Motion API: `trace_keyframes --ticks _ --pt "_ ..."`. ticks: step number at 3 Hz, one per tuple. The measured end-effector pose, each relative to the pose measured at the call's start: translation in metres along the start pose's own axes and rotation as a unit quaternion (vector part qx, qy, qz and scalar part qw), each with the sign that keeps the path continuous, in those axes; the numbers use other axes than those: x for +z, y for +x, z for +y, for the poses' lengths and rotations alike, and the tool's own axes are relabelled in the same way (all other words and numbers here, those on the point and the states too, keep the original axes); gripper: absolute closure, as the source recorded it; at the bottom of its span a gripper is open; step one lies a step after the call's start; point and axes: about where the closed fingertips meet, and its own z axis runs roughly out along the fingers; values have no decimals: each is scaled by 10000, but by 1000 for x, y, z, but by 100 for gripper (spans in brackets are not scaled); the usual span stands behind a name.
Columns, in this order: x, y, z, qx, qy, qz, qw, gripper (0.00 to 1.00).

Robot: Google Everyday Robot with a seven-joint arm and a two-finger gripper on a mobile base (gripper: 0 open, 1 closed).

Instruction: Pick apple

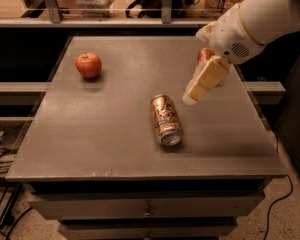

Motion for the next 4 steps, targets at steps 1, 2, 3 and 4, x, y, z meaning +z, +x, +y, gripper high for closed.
trace_keyframes --ticks 1,2,3,4 --pt "30 -44 -23 -127 -110 -665 9976 0" --pt "64 -86 -36 -303 -402 -1063 9931 0" --pt "101 -124 -36 -542 -729 -1118 9896 0" --pt "127 -150 -35 -565 -931 -1061 9884 0"
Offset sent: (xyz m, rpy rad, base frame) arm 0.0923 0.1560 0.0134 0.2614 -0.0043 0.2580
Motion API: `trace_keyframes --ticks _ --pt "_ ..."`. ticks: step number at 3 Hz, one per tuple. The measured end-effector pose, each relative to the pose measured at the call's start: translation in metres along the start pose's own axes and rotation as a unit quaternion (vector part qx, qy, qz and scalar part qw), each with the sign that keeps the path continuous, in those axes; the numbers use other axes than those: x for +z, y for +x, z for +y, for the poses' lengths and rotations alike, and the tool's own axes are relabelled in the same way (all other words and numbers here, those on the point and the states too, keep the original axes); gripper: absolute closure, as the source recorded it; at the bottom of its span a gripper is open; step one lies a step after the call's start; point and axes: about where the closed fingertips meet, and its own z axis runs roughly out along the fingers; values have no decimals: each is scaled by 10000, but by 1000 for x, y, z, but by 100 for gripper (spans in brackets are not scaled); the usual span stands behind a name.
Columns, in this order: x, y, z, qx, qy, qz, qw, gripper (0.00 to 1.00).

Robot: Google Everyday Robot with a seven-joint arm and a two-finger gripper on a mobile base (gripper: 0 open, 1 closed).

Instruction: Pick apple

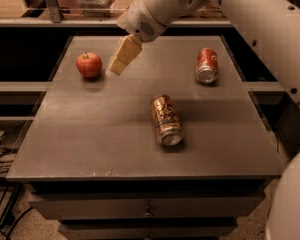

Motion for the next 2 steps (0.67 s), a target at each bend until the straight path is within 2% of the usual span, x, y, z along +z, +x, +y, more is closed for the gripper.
trace_keyframes --ticks 1,2 --pt "5 -5 1 -21 -38 -14 10000 0" --pt "15 -1 -2 212 66 -176 9996 0"
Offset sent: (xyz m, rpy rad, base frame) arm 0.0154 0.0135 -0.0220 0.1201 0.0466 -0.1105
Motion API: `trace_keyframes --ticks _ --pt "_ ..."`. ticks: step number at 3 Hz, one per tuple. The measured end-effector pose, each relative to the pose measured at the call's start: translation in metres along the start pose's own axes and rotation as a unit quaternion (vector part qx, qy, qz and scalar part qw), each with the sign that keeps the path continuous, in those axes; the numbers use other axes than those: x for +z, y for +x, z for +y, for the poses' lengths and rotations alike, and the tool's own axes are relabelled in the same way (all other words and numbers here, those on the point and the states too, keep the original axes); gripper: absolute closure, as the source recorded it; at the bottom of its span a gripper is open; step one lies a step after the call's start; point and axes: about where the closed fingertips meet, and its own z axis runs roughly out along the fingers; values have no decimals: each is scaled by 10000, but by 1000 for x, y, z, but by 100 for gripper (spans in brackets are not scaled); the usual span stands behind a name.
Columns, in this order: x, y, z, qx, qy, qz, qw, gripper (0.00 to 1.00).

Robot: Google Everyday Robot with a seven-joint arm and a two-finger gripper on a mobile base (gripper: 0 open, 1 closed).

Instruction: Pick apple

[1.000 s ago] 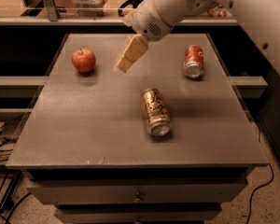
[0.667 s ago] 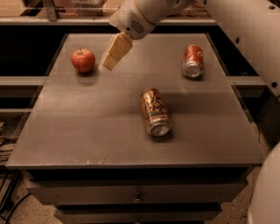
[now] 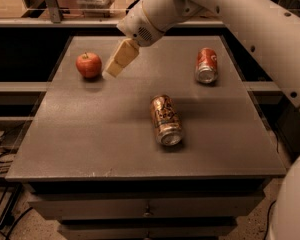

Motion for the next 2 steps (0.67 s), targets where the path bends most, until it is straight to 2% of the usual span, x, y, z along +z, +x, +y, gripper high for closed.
trace_keyframes --ticks 1,2 --pt "23 2 -11 274 53 -412 9988 0" --pt "55 6 -23 524 -109 -748 9958 0"
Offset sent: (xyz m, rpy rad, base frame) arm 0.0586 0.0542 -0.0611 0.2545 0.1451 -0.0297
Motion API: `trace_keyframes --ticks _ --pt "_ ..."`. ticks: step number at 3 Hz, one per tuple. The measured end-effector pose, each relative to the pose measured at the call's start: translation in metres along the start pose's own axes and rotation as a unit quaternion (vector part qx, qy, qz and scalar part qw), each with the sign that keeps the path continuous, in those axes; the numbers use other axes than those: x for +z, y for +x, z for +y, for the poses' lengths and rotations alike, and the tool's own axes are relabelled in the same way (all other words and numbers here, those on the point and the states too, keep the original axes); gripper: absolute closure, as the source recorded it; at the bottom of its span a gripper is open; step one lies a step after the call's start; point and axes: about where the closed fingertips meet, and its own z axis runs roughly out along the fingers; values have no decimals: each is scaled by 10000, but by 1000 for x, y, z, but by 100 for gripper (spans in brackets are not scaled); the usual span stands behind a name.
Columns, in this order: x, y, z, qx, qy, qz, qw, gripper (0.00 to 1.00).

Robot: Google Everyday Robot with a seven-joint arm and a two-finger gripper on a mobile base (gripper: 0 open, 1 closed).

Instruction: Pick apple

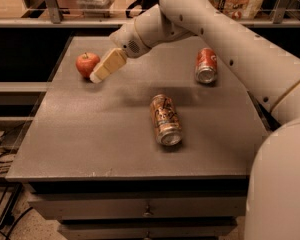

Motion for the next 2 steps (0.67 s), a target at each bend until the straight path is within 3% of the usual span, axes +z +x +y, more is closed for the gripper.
trace_keyframes --ticks 2 --pt "65 4 -18 306 -461 -401 9977 0"
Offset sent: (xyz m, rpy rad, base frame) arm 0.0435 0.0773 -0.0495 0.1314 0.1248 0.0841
